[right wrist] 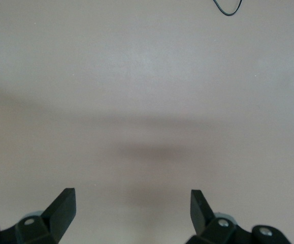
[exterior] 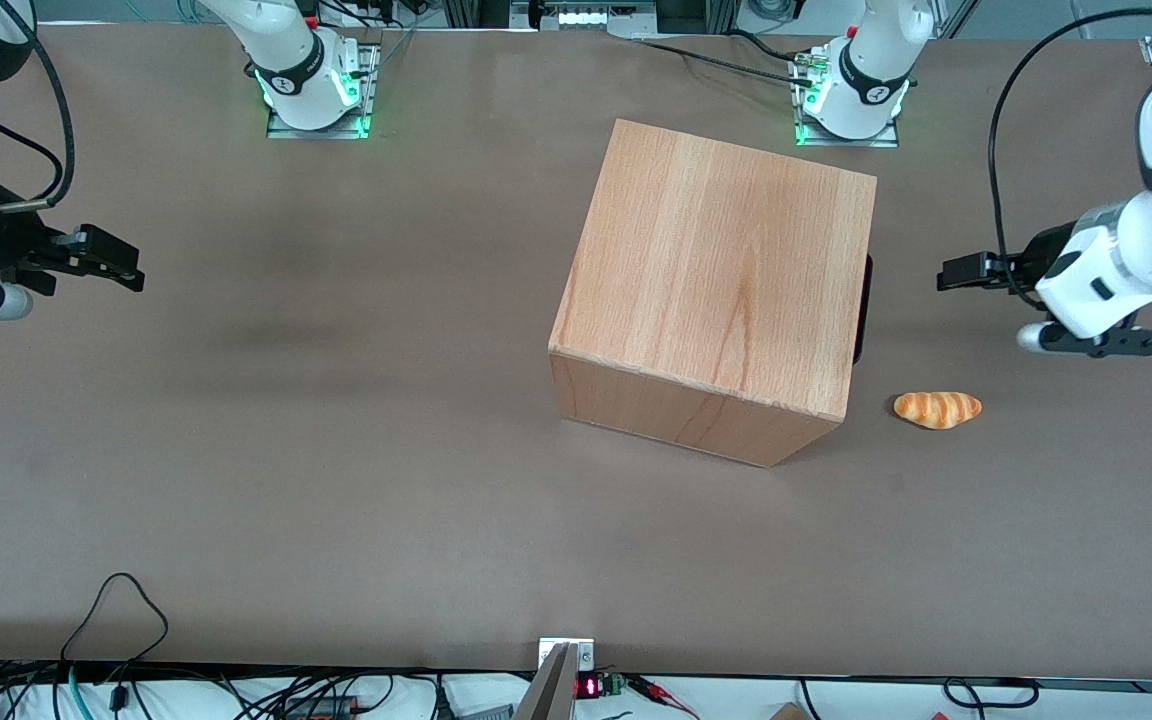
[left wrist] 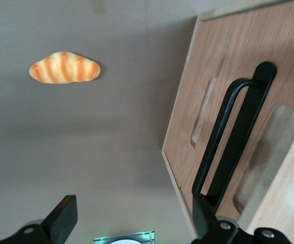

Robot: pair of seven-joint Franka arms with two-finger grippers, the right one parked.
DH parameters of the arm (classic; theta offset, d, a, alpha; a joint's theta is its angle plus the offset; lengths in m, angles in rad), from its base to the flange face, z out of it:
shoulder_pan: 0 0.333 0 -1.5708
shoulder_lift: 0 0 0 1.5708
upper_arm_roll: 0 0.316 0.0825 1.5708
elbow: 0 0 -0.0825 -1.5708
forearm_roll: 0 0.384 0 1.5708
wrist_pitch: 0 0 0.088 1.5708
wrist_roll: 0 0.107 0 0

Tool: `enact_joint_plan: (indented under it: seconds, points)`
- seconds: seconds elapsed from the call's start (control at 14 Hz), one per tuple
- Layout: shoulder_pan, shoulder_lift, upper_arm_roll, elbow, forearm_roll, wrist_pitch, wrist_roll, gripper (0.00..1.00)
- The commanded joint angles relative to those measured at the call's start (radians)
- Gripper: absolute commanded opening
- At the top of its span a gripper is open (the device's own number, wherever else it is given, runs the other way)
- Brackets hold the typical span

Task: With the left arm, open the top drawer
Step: 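Move the open left gripper toward the black drawer handle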

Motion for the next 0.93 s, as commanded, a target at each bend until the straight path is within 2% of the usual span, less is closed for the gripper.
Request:
enact_joint_plan:
  seconds: [0.0, 0.14, 0.29, 0.43, 0.64, 0.86]
  points:
    - [0.011, 0.057, 0.005, 0.029, -0.059, -0.02, 0.118, 1.0]
    - [0.025, 0.076, 0.003, 0.029, -0.072, -0.021, 0.186, 1.0]
    - [0.035, 0.103, 0.005, 0.029, -0.114, -0.021, 0.278, 1.0]
    - [0.055, 0.12, 0.002, 0.028, -0.156, -0.027, 0.292, 1.0]
    - [0.028, 0.129, -0.004, 0.026, -0.159, -0.037, 0.28, 1.0]
    - [0.025, 0.143, -0.006, 0.028, -0.208, -0.041, 0.28, 1.0]
